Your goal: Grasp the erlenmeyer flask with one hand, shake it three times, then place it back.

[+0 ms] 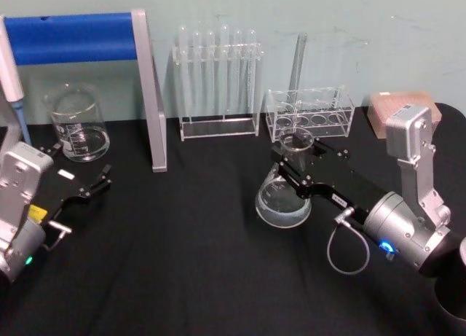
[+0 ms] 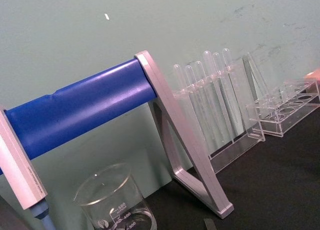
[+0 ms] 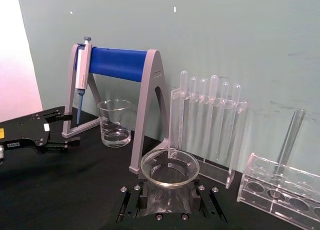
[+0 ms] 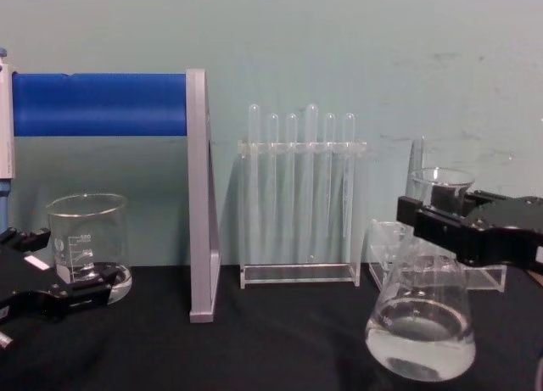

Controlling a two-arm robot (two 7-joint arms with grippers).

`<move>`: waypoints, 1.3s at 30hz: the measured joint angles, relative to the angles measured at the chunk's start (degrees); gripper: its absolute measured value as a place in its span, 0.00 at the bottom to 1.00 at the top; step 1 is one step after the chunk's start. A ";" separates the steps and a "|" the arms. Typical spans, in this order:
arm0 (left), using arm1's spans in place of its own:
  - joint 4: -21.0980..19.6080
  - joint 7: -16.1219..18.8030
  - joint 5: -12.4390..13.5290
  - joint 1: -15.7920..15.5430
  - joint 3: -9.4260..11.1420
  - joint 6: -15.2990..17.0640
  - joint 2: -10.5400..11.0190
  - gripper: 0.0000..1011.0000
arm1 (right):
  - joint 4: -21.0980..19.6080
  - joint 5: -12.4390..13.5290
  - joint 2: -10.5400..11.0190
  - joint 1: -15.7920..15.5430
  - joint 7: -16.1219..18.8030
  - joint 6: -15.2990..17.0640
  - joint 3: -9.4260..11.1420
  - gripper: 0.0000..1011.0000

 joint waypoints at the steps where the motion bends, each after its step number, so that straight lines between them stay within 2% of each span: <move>1: 0.00 0.00 0.00 0.00 0.00 0.00 0.00 0.99 | 0.03 -0.03 -0.12 0.06 -0.01 0.06 -0.15 0.45; 11: 0.00 0.00 0.00 0.00 0.00 0.00 0.00 0.99 | -0.09 -0.50 -0.89 0.76 1.04 0.34 -2.37 0.45; 20: 0.00 0.00 0.00 0.00 0.00 0.00 0.00 0.99 | -1.22 -0.30 -1.50 1.51 3.41 0.69 -6.08 0.45; 27: 0.00 0.00 0.00 0.00 0.00 0.00 0.00 0.99 | -1.96 0.15 -1.56 1.86 4.73 0.91 -8.54 0.45; 39: 0.00 0.00 0.00 0.00 0.00 0.00 0.00 0.99 | -3.12 0.99 -0.78 2.16 6.48 1.10 -11.47 0.45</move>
